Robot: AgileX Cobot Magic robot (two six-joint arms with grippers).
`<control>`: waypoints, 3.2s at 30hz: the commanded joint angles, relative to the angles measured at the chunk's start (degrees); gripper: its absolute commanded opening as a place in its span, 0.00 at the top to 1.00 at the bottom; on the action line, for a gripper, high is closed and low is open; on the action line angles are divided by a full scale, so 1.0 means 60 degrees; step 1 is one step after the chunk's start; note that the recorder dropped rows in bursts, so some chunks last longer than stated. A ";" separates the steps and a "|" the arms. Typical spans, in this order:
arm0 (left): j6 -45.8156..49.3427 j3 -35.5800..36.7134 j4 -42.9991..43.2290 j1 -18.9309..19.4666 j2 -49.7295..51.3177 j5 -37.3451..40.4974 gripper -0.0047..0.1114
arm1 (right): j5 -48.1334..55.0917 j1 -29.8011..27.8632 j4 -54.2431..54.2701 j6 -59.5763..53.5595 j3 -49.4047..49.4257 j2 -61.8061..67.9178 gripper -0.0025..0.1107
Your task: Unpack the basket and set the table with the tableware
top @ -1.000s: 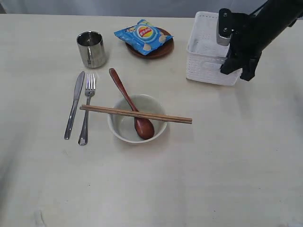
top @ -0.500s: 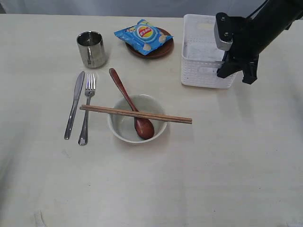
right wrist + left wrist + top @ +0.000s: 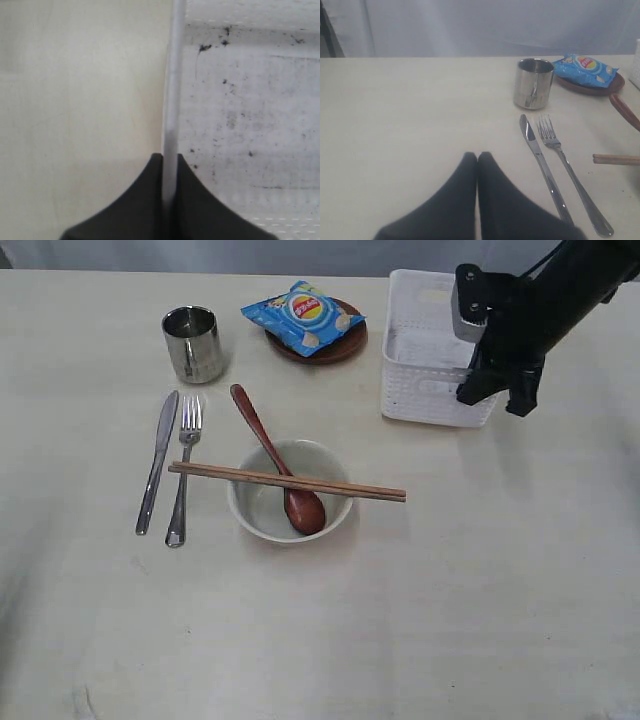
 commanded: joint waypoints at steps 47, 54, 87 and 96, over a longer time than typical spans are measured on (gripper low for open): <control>-0.0040 0.0031 0.0086 0.0018 -0.0025 -0.0102 0.96 | -0.2010 -0.0031 -0.2711 1.5703 0.0001 -0.2154 0.67; -0.0040 0.0031 0.0086 0.0018 -0.0025 -0.0102 0.96 | -0.1933 -0.0050 -0.4089 1.6241 0.0001 -0.1793 0.67; -0.0040 0.0031 0.0086 0.0018 -0.0025 -0.0102 0.96 | -0.1928 -0.0070 -0.2908 1.4873 -0.1944 0.0569 0.70; -0.0040 0.0031 0.0086 0.0018 -0.0025 -0.0102 0.96 | -0.1820 -0.0070 -0.2908 1.4447 -0.1990 0.0762 0.90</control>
